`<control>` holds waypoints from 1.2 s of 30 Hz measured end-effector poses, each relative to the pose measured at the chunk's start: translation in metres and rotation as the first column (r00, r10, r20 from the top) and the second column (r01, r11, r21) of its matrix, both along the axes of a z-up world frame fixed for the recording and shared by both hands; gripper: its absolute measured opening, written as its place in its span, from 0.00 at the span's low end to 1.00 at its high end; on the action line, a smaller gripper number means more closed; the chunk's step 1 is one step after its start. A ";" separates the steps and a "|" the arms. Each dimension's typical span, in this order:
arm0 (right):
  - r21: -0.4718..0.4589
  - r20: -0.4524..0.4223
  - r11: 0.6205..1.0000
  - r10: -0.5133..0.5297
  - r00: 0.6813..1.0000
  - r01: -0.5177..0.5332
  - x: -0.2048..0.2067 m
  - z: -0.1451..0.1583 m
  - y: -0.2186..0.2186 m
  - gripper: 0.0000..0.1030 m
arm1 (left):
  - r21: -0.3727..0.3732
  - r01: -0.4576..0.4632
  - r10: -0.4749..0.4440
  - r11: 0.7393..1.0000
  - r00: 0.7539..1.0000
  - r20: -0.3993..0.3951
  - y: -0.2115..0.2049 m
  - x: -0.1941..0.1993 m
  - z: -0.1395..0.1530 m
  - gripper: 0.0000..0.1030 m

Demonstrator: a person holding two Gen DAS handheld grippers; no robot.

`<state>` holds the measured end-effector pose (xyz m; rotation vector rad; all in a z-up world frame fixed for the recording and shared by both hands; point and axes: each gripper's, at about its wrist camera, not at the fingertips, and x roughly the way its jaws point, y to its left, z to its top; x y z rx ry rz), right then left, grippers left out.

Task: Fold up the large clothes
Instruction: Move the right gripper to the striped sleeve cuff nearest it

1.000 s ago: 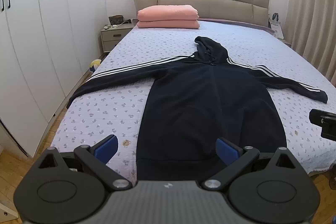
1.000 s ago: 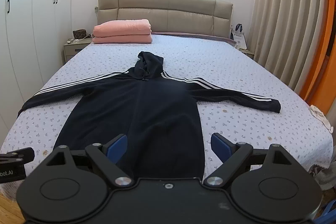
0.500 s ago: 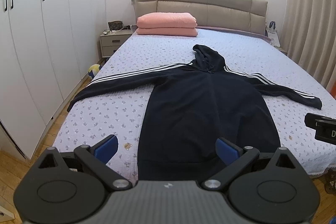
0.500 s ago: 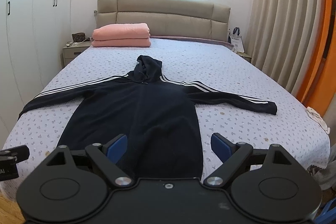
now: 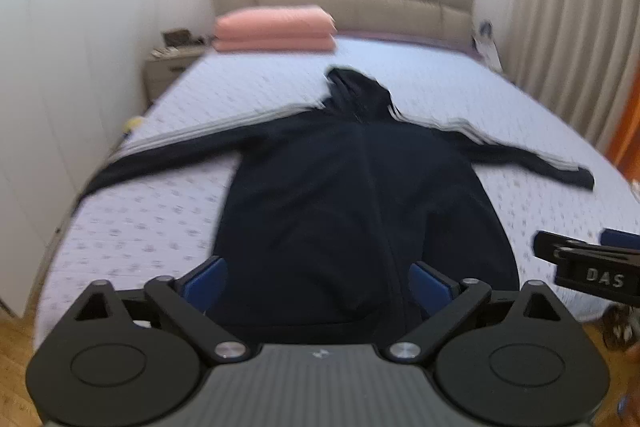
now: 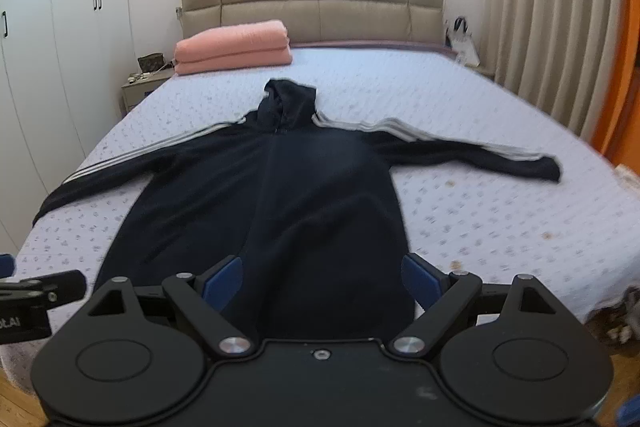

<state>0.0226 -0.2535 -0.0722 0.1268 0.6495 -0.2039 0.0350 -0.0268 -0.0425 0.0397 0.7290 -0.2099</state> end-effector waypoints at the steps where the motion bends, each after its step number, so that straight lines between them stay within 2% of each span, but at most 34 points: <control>1: 0.022 -0.006 1.000 -0.008 1.000 0.008 0.014 -0.015 -0.008 0.99 | 0.015 0.005 -0.005 1.000 1.000 -0.025 -0.007 0.016 -0.012 0.95; 5: 0.112 0.008 0.992 -0.061 0.998 0.059 0.070 -0.062 -0.046 0.99 | 0.028 0.026 -0.023 0.999 0.996 -0.084 -0.034 0.087 -0.059 0.93; 8: 0.175 0.031 0.974 -0.152 0.988 0.144 0.126 -0.087 -0.082 0.99 | -0.010 0.059 -0.060 0.998 0.996 -0.065 -0.057 0.156 -0.085 0.92; 10: 0.237 0.001 0.949 -0.212 0.977 0.206 0.163 -0.098 -0.107 0.99 | -0.016 0.087 -0.088 0.996 0.995 -0.048 -0.078 0.203 -0.096 0.88; 12: 0.266 -0.034 0.934 -0.239 0.970 0.239 0.188 -0.103 -0.127 0.99 | -0.012 0.128 -0.128 0.992 0.991 -0.027 -0.102 0.240 -0.099 0.86; 15: 0.248 -0.089 0.936 -0.234 0.968 0.249 0.213 -0.101 -0.151 0.99 | 0.024 0.162 -0.162 0.986 0.987 0.001 -0.137 0.282 -0.096 0.87; 17: 0.224 -0.109 0.940 -0.237 0.965 0.256 0.222 -0.095 -0.170 0.99 | 0.046 0.162 -0.161 0.986 0.987 -0.010 -0.160 0.300 -0.094 0.87; 20: 0.186 -0.130 0.939 -0.268 0.955 0.289 0.234 -0.084 -0.213 0.99 | 0.023 0.172 -0.170 0.985 0.984 -0.059 -0.194 0.324 -0.089 0.88; 23: 0.174 -0.157 0.906 -0.362 0.919 0.387 0.241 -0.078 -0.278 0.99 | 0.004 0.185 -0.183 0.983 0.979 -0.094 -0.228 0.340 -0.084 0.88; 28: 0.185 -0.181 0.824 -0.507 0.843 0.535 0.248 -0.082 -0.400 0.99 | 0.008 0.186 -0.183 0.983 0.975 -0.126 -0.297 0.371 -0.081 0.88; 33: 0.218 -0.215 0.746 -0.593 0.776 0.630 0.253 -0.107 -0.508 0.99 | 0.021 0.169 -0.163 0.985 0.972 -0.168 -0.357 0.403 -0.094 0.88; 36: 0.285 -0.264 0.684 -0.617 0.741 0.671 0.256 -0.131 -0.559 0.98 | 0.043 0.163 -0.153 0.986 0.971 -0.184 -0.392 0.420 -0.107 0.88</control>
